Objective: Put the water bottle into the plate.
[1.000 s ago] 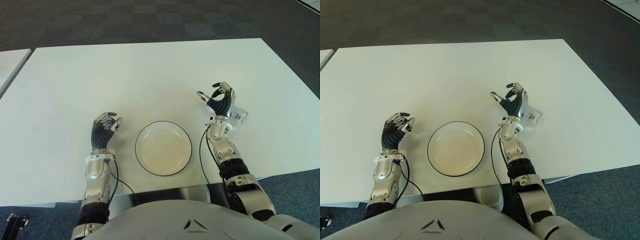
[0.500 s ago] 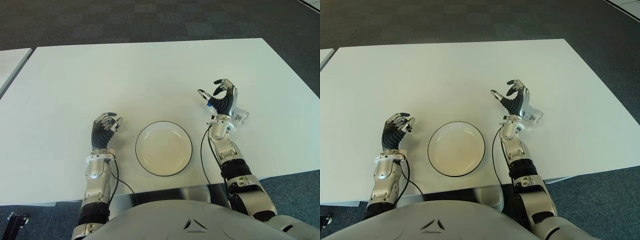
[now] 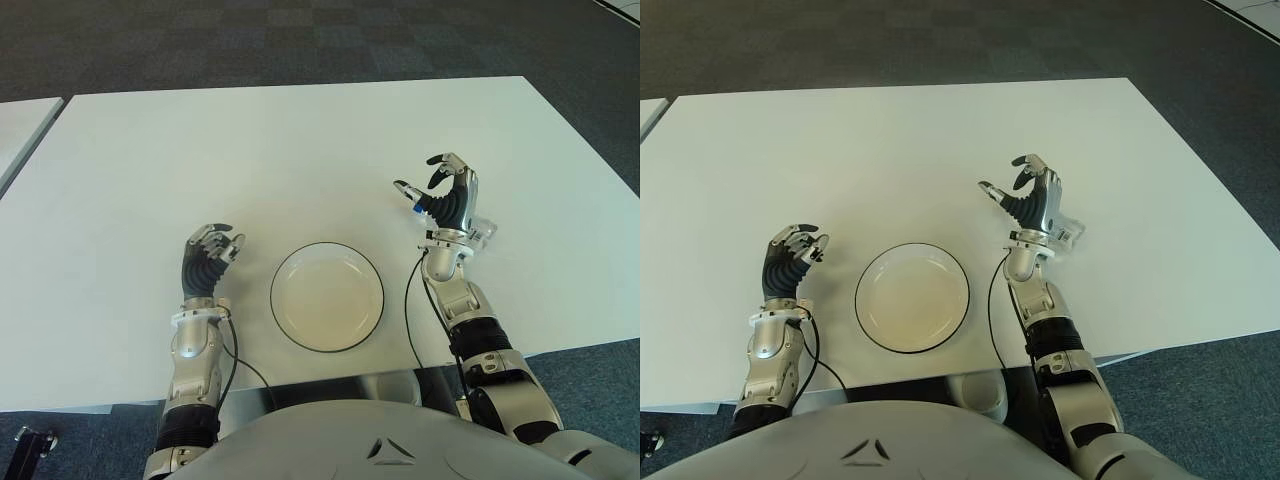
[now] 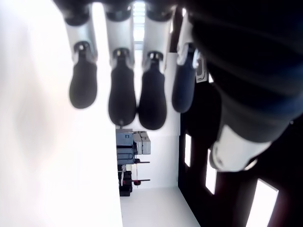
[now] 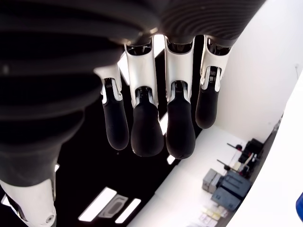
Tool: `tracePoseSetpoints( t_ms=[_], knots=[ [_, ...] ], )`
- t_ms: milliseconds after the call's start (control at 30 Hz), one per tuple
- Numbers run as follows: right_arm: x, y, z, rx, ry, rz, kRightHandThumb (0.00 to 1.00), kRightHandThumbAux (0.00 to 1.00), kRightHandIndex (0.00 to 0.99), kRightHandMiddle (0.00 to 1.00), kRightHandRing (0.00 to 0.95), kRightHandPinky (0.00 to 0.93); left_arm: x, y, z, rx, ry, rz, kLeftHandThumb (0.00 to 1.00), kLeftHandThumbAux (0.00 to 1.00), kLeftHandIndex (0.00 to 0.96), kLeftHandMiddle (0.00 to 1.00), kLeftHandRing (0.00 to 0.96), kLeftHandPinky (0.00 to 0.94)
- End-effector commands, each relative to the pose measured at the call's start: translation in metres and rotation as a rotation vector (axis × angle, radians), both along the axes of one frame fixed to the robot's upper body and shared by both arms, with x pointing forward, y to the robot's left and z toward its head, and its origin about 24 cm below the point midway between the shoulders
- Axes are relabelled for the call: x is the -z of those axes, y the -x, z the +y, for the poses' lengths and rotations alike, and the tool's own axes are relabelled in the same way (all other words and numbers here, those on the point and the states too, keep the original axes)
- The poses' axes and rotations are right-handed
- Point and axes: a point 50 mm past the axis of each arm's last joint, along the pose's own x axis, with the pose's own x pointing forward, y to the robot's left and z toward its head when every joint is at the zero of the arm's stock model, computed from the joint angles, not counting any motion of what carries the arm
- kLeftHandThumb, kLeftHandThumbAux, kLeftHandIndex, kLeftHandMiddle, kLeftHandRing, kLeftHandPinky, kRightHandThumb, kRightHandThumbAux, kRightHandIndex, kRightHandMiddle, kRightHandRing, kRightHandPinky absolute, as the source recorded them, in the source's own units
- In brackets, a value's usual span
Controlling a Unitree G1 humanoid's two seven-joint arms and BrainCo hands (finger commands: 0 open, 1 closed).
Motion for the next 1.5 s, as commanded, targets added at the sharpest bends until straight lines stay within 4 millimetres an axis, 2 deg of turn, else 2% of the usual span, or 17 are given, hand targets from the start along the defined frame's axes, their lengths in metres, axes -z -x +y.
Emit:
tracePoseSetpoints(
  t_ms=[33, 67, 100, 133, 167, 200, 267, 300, 400, 500, 733, 1100, 1500],
  knots=[
    [0.002, 0.005, -0.002, -0.019, 0.030, 0.006, 0.704, 0.720, 0.438, 0.845, 0.830, 0.800, 0.002, 0.001, 0.000, 0.025, -0.012, 0.006, 0.705, 0.714, 0.436, 0.689, 0.682, 0.670],
    [0.000, 0.006, -0.003, -0.022, 0.058, 0.008, 0.698, 0.720, 0.429, 0.741, 0.737, 0.710, 0.002, 0.001, 0.000, 0.025, -0.012, 0.008, 0.705, 0.714, 0.436, 0.695, 0.688, 0.674],
    [-0.001, 0.007, -0.003, -0.024, 0.078, 0.009, 0.590, 0.688, 0.336, 0.573, 0.582, 0.584, 0.002, 0.001, 0.000, 0.025, -0.012, 0.009, 0.705, 0.715, 0.436, 0.700, 0.692, 0.676],
    [-0.002, 0.007, -0.005, -0.024, 0.110, 0.026, 0.550, 0.677, 0.302, 0.513, 0.526, 0.538, 0.002, 0.001, 0.000, 0.025, -0.011, 0.009, 0.705, 0.715, 0.436, 0.701, 0.693, 0.677],
    [-0.003, 0.008, -0.006, -0.024, 0.129, 0.039, 0.498, 0.646, 0.234, 0.393, 0.403, 0.428, 0.002, 0.001, 0.000, 0.025, -0.011, 0.010, 0.705, 0.715, 0.436, 0.704, 0.696, 0.677],
    [-0.004, 0.008, -0.009, -0.023, 0.161, 0.070, 0.466, 0.626, 0.190, 0.316, 0.324, 0.357, 0.002, 0.001, 0.000, 0.025, -0.010, 0.011, 0.705, 0.715, 0.436, 0.705, 0.697, 0.678],
    [-0.005, 0.009, -0.014, -0.017, 0.234, 0.158, 0.450, 0.587, 0.120, 0.207, 0.212, 0.258, 0.002, 0.001, -0.001, 0.024, -0.009, 0.013, 0.705, 0.715, 0.435, 0.706, 0.698, 0.678],
    [-0.006, 0.009, -0.016, -0.011, 0.267, 0.205, 0.464, 0.541, 0.076, 0.132, 0.136, 0.177, 0.002, 0.001, -0.001, 0.024, -0.009, 0.014, 0.705, 0.715, 0.435, 0.707, 0.699, 0.680],
    [-0.006, 0.010, -0.022, 0.024, 0.405, 0.384, 0.505, 0.434, 0.025, 0.043, 0.044, 0.060, 0.004, 0.001, 0.000, 0.013, 0.000, 0.030, 0.706, 0.715, 0.436, 0.706, 0.697, 0.677],
    [-0.007, 0.011, -0.026, 0.060, 0.505, 0.498, 0.531, 0.339, 0.008, 0.014, 0.014, 0.019, 0.005, 0.001, 0.000, 0.006, 0.000, 0.035, 0.706, 0.714, 0.436, 0.703, 0.692, 0.672],
    [-0.009, 0.013, -0.029, 0.112, 0.600, 0.623, 0.563, 0.241, 0.000, 0.000, 0.000, 0.001, 0.005, 0.001, 0.000, -0.004, 0.004, 0.036, 0.706, 0.713, 0.436, 0.695, 0.684, 0.664],
    [-0.005, 0.015, -0.033, 0.160, 0.621, 0.775, 0.646, 0.210, 0.000, 0.000, 0.000, 0.000, 0.006, 0.002, -0.001, -0.044, 0.030, 0.047, 0.708, 0.711, 0.437, 0.670, 0.651, 0.623],
    [0.007, 0.011, -0.039, 0.195, 0.569, 0.865, 0.704, 0.211, 0.000, 0.000, 0.000, 0.000, 0.005, 0.003, -0.001, 0.002, 0.002, 0.022, 0.707, 0.713, 0.436, 0.685, 0.673, 0.657]
  ],
)
